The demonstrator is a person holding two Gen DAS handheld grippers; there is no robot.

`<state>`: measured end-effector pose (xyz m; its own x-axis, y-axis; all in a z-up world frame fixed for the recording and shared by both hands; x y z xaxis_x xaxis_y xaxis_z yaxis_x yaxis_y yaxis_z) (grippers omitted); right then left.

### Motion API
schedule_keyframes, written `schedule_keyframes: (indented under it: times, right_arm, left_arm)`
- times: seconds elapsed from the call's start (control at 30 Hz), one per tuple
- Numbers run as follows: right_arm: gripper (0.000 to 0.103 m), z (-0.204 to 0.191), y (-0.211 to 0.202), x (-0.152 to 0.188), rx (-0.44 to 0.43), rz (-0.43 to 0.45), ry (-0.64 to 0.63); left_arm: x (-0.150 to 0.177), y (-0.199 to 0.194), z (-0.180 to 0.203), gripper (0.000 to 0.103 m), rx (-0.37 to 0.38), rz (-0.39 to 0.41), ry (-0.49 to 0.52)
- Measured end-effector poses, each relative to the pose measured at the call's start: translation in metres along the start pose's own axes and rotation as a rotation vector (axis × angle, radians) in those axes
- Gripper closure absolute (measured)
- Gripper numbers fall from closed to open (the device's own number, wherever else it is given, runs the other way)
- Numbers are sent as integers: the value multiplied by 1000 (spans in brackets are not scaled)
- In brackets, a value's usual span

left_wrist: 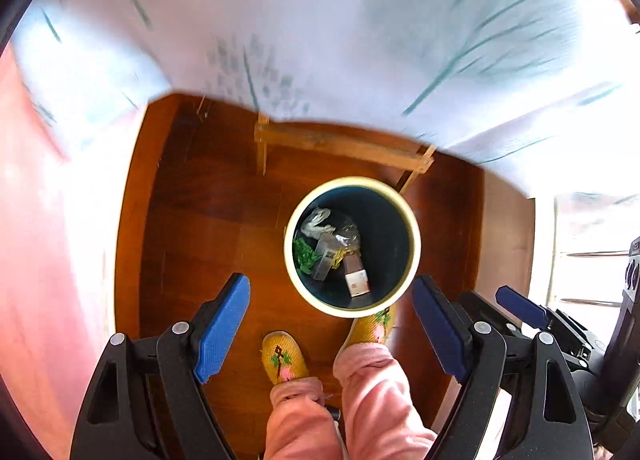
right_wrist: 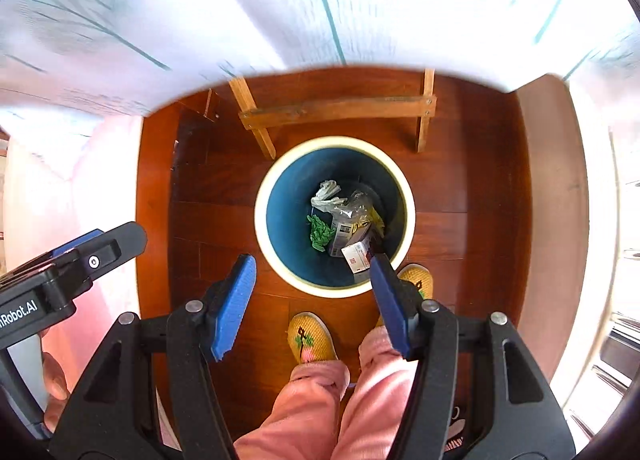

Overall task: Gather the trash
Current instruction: 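Raise both tools from the bin back toward the table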

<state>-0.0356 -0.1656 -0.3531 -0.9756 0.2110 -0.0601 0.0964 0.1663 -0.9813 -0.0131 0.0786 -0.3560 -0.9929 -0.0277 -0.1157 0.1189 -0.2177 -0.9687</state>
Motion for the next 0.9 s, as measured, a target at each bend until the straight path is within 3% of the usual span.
schedule_keyframes:
  times: [0.17, 0.37, 0.67, 0.9]
  right_arm:
    - [46, -12, -72, 0, -5, 59, -18]
    - [46, -23, -163, -3, -24, 154, -2]
    - [46, -43, -292, -18, -63, 367, 9]
    - [46, -61, -379, -33, -90, 556, 5]
  left_arm:
    - [-5, -76, 16, 18, 18, 108, 24]
    - [-12, -165, 41, 18, -25, 253, 93]
    - [-35, -280, 79, 18, 17, 365, 191]
    - [-55, -355, 106, 18, 9, 470, 275]
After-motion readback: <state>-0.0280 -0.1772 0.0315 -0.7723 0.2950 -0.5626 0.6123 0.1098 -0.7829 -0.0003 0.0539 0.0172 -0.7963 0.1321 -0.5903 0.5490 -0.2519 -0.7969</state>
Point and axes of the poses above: each gripper's, at about its wrist camera, not at the fingertips, and y roughly the way its jaws point, z to its right, x to its underside, the point moved 2 cm from there along y, roughly the way its jaws point, and after that the axes turned 5 degrees about y, right-handed, at the moved point
